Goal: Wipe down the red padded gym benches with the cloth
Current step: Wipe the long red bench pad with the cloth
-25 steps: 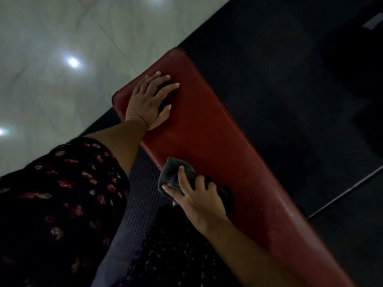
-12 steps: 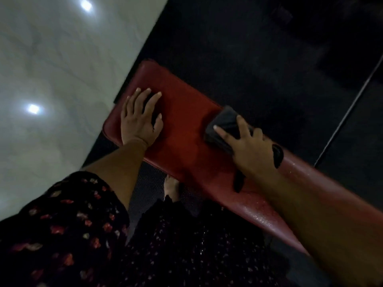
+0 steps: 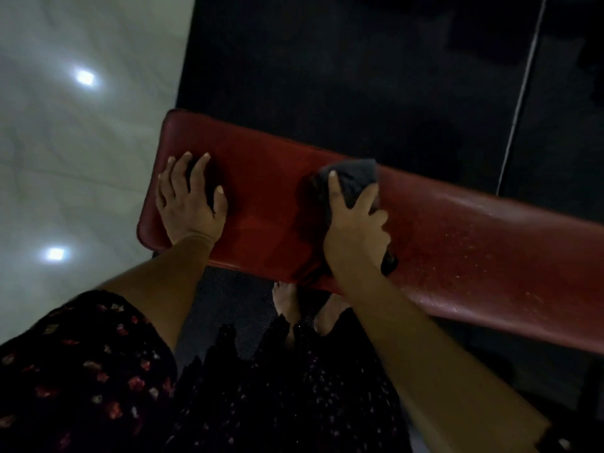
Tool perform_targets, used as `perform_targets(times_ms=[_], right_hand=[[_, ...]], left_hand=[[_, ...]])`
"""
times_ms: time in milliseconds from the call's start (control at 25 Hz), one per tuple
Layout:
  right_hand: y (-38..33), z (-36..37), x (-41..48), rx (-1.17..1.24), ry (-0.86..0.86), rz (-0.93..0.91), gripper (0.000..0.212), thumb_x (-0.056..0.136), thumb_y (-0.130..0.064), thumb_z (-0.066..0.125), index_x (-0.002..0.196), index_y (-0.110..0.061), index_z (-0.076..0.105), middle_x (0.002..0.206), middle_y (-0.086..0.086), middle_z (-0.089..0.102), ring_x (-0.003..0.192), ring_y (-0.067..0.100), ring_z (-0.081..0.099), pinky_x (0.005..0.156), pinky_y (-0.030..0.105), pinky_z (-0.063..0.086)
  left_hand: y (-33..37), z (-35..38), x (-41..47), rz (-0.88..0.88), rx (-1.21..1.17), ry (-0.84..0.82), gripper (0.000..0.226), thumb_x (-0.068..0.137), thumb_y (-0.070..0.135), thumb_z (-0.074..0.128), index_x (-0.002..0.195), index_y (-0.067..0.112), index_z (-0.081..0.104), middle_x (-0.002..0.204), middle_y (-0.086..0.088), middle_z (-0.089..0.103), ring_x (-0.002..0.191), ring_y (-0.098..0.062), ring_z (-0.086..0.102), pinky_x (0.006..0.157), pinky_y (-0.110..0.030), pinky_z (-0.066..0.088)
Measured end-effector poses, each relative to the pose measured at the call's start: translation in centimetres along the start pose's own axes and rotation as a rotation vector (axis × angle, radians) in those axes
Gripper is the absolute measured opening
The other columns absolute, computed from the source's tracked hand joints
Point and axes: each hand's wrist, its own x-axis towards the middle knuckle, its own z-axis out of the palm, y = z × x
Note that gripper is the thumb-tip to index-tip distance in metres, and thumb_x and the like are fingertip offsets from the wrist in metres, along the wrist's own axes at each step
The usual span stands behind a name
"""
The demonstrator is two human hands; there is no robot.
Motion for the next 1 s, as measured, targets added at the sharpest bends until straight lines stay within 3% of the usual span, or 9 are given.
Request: perform_targets(times_ms=[200,280,320,440,520,600,760,880,1000], right_hand=[[1.7,3.8,-8.6,-0.016,-0.142,-0.192,0.08,0.1,-0.026,0.036,0.147,-0.042,-0.027,0.156,0.027,-0.016,0.118,0.045,0.038,0.085,0.051,0.049],[3.9,5.4,-10.7,-0.01,-0.08,-0.253,0.066,0.101,-0.03,0.026,0.15,-0.045,-0.015,0.158,0.027,-0.004,0.112,0.045,0.043,0.079,0.051,0.05],[5.0,6.1,-11.3,-0.028,-0.033,-0.247,0.068,0.099,-0.033,0.032,0.151,-0.046,-0.008,0.159,0.026,0.006,0.105,0.044,0.048,0.072,0.05,0.051],[8.5,7.4,-10.5,-0.07,-0.066,-0.214,0.105,0.089,-0.038,0.064,0.143,-0.052,-0.025,0.16,0.018,-0.005,0.107,0.041,0.044,0.074,0.046,0.05],[9.8,6.3,-8.9,-0.077,-0.045,-0.149,0.098,0.095,-0.03,0.054,0.141,-0.051,-0.03,0.16,0.015,-0.009,0.108,0.037,0.041,0.072,0.041,0.047],[9.8,4.5,-6.2,-0.082,0.073,-0.096,0.085,0.098,-0.025,0.045,0.146,-0.05,-0.02,0.16,0.015,-0.003,0.105,0.036,0.043,0.066,0.038,0.042],[8.4,0.4,0.9,-0.099,0.146,-0.105,0.069,0.102,-0.031,0.041,0.151,-0.048,-0.004,0.158,0.015,0.004,0.111,0.039,0.043,0.077,0.045,0.047],[8.6,-1.9,4.8,-0.024,0.139,-0.031,0.065,0.102,-0.031,0.042,0.152,-0.047,0.004,0.157,0.014,0.008,0.117,0.042,0.04,0.085,0.051,0.049],[9.0,-1.5,4.7,0.082,0.092,0.083,0.069,0.099,-0.026,0.044,0.153,-0.045,0.005,0.157,0.016,0.008,0.117,0.041,0.041,0.085,0.05,0.05]], left_hand=[[-0.1,-0.2,0.3,0.038,0.023,-0.035,0.069,0.091,0.063,0.032,0.15,0.027,0.033,0.158,-0.006,0.027,0.148,-0.029,0.017,0.118,-0.05,0.013],[0.3,-0.5,0.2,0.063,0.023,-0.047,0.068,0.092,0.06,0.033,0.151,0.028,0.031,0.16,-0.007,0.025,0.149,-0.029,0.015,0.119,-0.05,0.01],[0.3,-0.5,0.2,0.095,0.027,-0.029,0.064,0.094,0.056,0.035,0.151,0.026,0.032,0.159,-0.009,0.026,0.148,-0.03,0.017,0.12,-0.049,0.009],[0.9,-0.9,0.2,0.402,0.059,0.094,0.05,0.098,0.034,0.043,0.146,0.02,0.04,0.151,-0.014,0.038,0.142,-0.034,0.029,0.12,-0.045,0.008],[3.2,-0.9,0.8,0.682,0.048,0.097,0.046,0.096,0.027,0.044,0.141,0.019,0.043,0.147,-0.012,0.04,0.137,-0.034,0.035,0.12,-0.044,0.009],[7.4,0.0,0.9,0.8,0.021,0.027,0.045,0.094,0.027,0.044,0.138,0.019,0.046,0.144,-0.011,0.044,0.135,-0.033,0.039,0.118,-0.049,0.015],[14.7,3.1,-1.6,0.721,-0.034,-0.088,0.049,0.096,0.029,0.04,0.143,0.017,0.043,0.147,-0.011,0.047,0.138,-0.031,0.039,0.118,-0.049,0.016],[15.4,4.2,-2.3,0.591,0.027,-0.177,0.055,0.099,0.037,0.029,0.15,0.018,0.037,0.154,-0.006,0.04,0.145,-0.024,0.028,0.121,-0.04,0.006],[15.2,4.3,-2.1,0.632,0.062,-0.146,0.054,0.098,0.039,0.031,0.149,0.023,0.039,0.154,-0.002,0.038,0.145,-0.023,0.027,0.121,-0.041,0.007]])
